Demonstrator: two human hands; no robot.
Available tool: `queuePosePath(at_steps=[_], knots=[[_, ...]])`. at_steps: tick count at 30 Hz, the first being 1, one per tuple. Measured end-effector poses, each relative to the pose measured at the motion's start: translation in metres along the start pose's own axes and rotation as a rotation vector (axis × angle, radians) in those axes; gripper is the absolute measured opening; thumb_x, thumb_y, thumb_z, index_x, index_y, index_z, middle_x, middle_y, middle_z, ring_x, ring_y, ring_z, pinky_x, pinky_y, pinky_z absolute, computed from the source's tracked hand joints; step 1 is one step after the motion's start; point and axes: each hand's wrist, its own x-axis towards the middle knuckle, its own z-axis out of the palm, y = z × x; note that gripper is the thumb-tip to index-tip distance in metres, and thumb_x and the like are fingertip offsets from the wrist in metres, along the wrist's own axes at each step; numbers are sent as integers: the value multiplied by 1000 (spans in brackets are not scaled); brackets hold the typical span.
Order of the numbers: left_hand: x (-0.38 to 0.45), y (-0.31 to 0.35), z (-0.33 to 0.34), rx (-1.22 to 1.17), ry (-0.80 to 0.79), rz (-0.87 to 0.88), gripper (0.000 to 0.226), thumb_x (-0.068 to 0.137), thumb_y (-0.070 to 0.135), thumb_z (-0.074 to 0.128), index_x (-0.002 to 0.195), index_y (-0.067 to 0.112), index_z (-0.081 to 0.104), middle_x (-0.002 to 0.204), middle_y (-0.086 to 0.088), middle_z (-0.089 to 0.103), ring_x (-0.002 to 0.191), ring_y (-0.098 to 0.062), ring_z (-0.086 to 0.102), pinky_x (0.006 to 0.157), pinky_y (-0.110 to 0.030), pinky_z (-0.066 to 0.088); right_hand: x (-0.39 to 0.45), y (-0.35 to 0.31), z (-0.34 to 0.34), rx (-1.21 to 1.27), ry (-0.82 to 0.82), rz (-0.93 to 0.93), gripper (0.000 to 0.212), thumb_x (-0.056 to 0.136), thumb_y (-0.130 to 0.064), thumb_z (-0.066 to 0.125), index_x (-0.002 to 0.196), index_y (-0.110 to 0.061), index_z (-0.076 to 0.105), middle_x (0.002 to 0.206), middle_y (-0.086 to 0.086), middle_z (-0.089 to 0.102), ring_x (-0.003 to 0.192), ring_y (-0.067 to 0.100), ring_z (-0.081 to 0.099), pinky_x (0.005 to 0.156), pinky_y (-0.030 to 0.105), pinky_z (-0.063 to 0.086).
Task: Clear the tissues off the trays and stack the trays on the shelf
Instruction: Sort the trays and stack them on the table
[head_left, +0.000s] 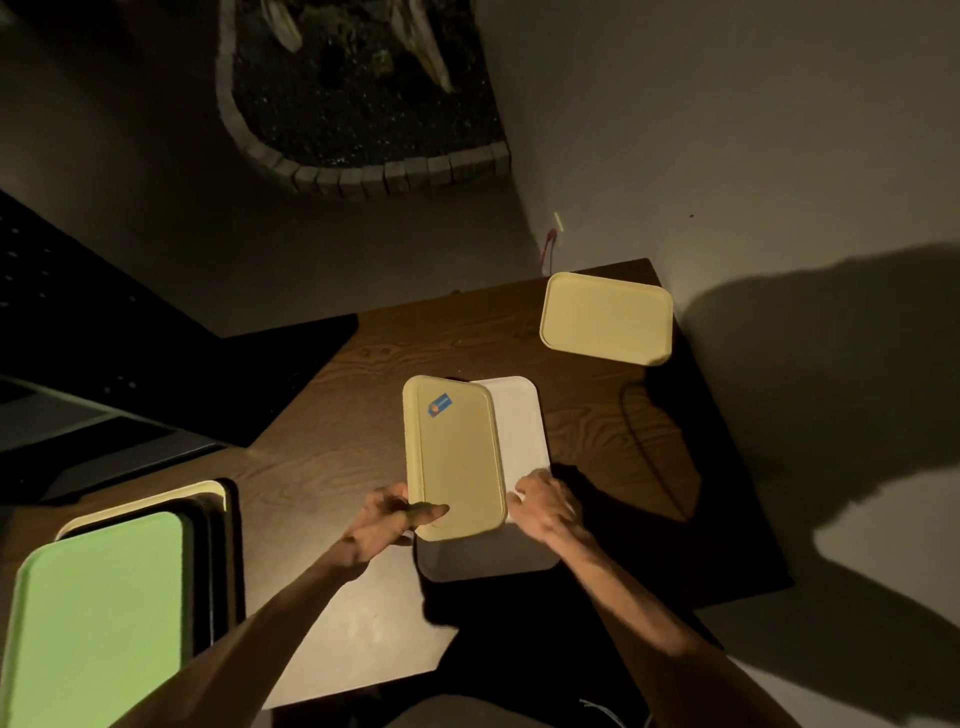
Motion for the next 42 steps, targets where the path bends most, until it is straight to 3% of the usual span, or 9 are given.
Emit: queuePosePath(at_steps=[7,11,15,19,24,29,33,38,42], knots=[[3,31,25,35,-54,143,40,77,24,81,93,-8,63,75,-13,59,70,-22,54,57,-27,47,-1,-51,-36,666,-60,-12,81,84,-74,52,142,-19,47,134,4,62,123,23,57,101,43,50],[4,44,43,64,-173,167,25,79,31,78,96,15,71,76,-1,66,70,-17,57,64,-30,50,2,-53,-41,598,-21,6,98,64,-82,63,142,-26,45,131,0,64,123,24,58,103,45,48],[12,51,42,95,-243,96,27,83,41,73,105,25,71,103,-3,71,93,-13,65,71,-26,56,7,-34,-53,619,83,-21,63,70,-65,65,123,-30,60,115,-6,66,111,23,63,90,49,56],[23,42,34,94,-78,19,22,91,24,66,112,17,68,101,0,66,89,-11,61,66,-25,55,15,-4,-60,505,180,63,30,91,-37,52,113,-25,68,115,6,72,108,30,65,91,41,55],[36,11,14,263,-29,-29,23,93,9,56,98,30,65,103,-5,65,92,-19,60,76,-31,55,22,18,-34,395,63,154,31,99,-22,49,125,-15,64,127,13,66,120,35,57,99,37,47],[43,-10,11,238,-56,-78,47,90,19,65,136,20,52,130,-3,53,103,-13,53,64,-5,49,26,12,-6,311,81,183,30,93,-15,53,121,-12,64,120,20,64,112,38,59,91,35,50],[41,-8,13,172,-84,-59,34,91,15,64,106,43,52,124,0,49,82,2,57,63,-6,52,26,10,0,181,122,172,21,93,-14,52,108,-6,65,111,24,63,103,40,62,81,35,51],[46,-8,15,250,-12,-59,34,91,16,60,102,47,52,134,-7,55,76,8,60,65,-3,49,33,9,-1,65,128,173,24,94,-19,54,108,-7,68,112,22,66,103,38,63,81,37,54],[51,2,17,335,147,29,37,92,10,57,121,32,57,126,-8,63,91,-15,60,62,0,45,39,10,-20,20,221,170,24,92,-27,56,106,-15,72,110,17,70,103,37,66,81,36,54]])
